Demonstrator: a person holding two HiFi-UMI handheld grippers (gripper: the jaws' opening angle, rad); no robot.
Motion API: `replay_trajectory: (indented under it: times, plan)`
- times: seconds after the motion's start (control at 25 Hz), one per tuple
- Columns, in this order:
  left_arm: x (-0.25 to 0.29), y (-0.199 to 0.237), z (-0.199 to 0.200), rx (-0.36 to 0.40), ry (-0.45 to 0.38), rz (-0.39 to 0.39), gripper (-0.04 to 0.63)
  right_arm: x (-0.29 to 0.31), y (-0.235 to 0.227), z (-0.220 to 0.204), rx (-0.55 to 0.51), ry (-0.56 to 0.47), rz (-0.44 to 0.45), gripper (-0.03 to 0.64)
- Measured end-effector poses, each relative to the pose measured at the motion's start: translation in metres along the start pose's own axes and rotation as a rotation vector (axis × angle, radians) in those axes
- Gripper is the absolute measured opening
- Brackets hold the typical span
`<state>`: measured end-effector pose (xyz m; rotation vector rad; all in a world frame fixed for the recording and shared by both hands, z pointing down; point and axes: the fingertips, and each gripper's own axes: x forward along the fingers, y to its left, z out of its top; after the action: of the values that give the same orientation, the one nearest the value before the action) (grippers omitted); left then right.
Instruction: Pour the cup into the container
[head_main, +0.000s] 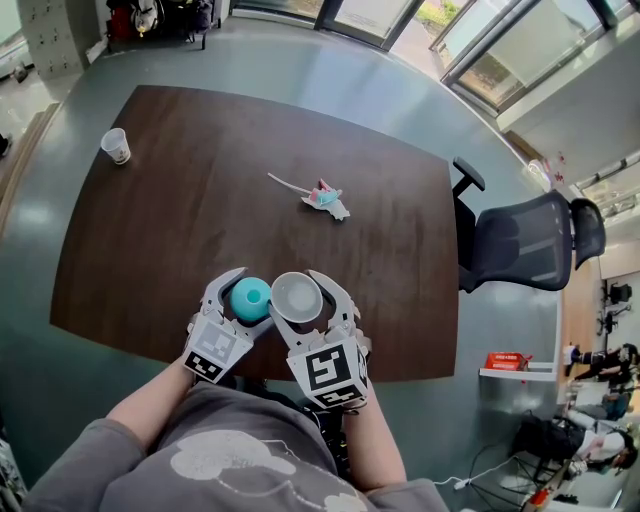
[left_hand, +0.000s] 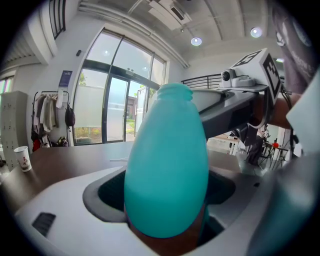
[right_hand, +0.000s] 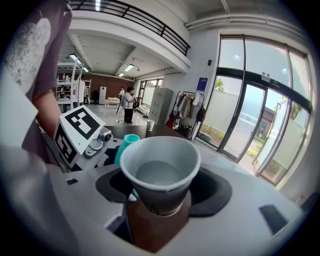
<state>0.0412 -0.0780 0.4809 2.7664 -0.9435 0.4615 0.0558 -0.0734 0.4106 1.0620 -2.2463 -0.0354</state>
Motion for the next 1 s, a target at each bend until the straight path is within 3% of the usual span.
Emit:
replay_trajectory:
  times: [0.28, 1.0]
  plan:
    - [0.002, -0.001, -0.007, 0.012, 0.029, 0.0, 0.426, -0.006, 0.0, 0.002, -0.029, 0.028, 0.006, 0.296]
    - [0.01, -0.011, -0.02, 0.023, 0.063, -0.042, 0.426, -0.006, -0.006, 0.001, -0.309, 0.185, 0.011, 0.293]
